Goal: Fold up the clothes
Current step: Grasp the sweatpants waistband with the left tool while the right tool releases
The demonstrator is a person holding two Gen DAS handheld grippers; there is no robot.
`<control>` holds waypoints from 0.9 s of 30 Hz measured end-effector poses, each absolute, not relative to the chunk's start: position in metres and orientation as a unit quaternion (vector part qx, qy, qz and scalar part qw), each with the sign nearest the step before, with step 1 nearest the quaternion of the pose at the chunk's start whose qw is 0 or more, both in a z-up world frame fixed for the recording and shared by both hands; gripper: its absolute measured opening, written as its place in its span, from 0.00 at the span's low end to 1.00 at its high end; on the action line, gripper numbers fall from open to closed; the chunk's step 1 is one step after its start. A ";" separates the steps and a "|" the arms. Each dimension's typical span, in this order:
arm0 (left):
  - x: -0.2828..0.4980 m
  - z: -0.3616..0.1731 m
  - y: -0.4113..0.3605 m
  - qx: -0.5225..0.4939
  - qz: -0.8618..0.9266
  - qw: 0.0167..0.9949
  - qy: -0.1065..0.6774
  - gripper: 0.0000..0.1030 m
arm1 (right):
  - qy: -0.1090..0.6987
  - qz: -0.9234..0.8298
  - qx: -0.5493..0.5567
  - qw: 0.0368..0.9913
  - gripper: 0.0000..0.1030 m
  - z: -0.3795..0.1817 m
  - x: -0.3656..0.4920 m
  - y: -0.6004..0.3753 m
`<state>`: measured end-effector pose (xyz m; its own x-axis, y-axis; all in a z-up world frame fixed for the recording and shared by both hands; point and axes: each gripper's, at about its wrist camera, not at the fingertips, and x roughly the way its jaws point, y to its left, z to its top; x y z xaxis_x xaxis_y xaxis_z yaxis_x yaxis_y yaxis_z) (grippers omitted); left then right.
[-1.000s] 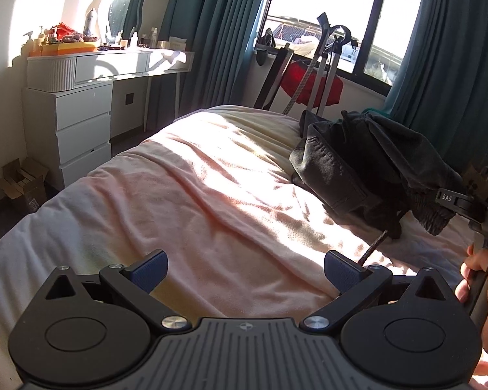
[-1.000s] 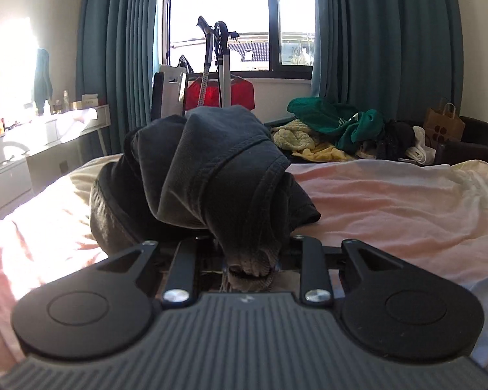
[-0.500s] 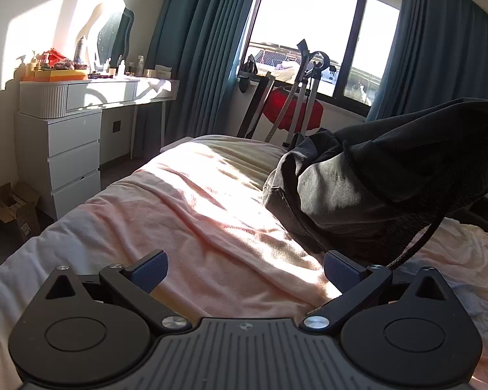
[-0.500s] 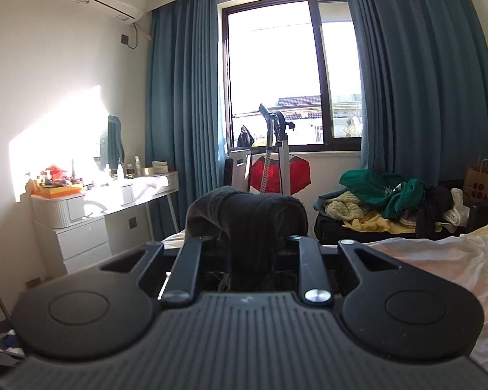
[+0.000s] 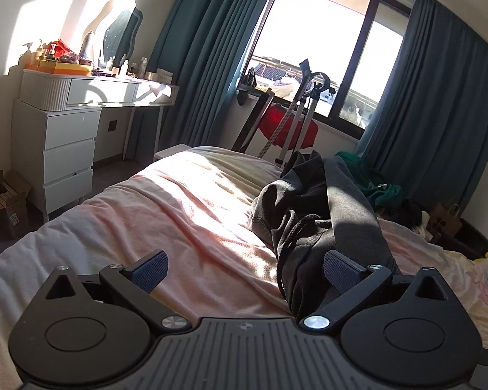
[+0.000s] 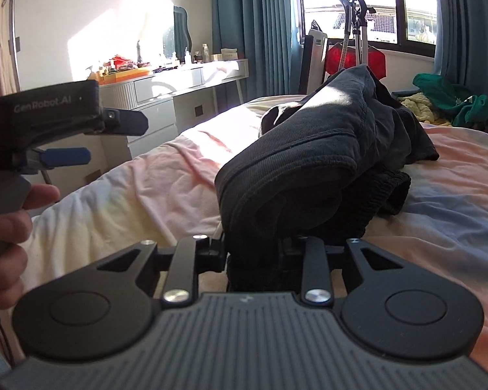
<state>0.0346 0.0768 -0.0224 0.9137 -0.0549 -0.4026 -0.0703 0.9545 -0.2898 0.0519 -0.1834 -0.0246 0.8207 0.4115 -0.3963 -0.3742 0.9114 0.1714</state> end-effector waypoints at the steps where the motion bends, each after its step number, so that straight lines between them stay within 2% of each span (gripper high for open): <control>1: 0.035 -0.023 0.077 -0.153 0.002 0.966 0.209 1.00 | 0.226 0.209 0.049 0.950 0.41 -0.030 0.051 -0.182; 2: 0.036 -0.025 0.077 -0.151 0.000 0.966 0.211 1.00 | 0.234 0.212 0.055 0.947 0.54 -0.035 0.049 -0.181; 3: 0.038 -0.027 0.075 -0.144 -0.002 0.966 0.213 1.00 | 0.242 0.215 0.061 0.944 0.59 -0.041 0.048 -0.179; 5: 0.041 -0.031 0.071 -0.132 -0.008 0.967 0.217 1.00 | 0.259 0.222 0.073 0.937 0.84 -0.052 0.045 -0.177; 6: 0.042 -0.032 0.069 -0.128 -0.011 0.968 0.217 1.00 | 0.266 0.225 0.081 0.934 0.87 -0.055 0.044 -0.177; 14: 0.034 -0.035 0.053 -0.133 -0.049 0.964 0.227 0.99 | 0.260 0.187 0.184 0.929 0.87 -0.028 0.036 -0.244; 22: 0.030 -0.057 0.004 -0.146 -0.099 0.943 0.283 0.99 | 0.262 0.017 0.322 0.910 0.87 -0.054 0.050 -0.321; 26: 0.036 -0.073 -0.023 -0.132 -0.084 0.943 0.293 0.98 | 0.253 0.002 0.323 0.912 0.87 -0.057 0.051 -0.324; 27: 0.039 -0.076 -0.027 -0.126 -0.081 0.943 0.296 0.93 | 0.255 0.006 0.320 0.912 0.87 -0.058 0.052 -0.323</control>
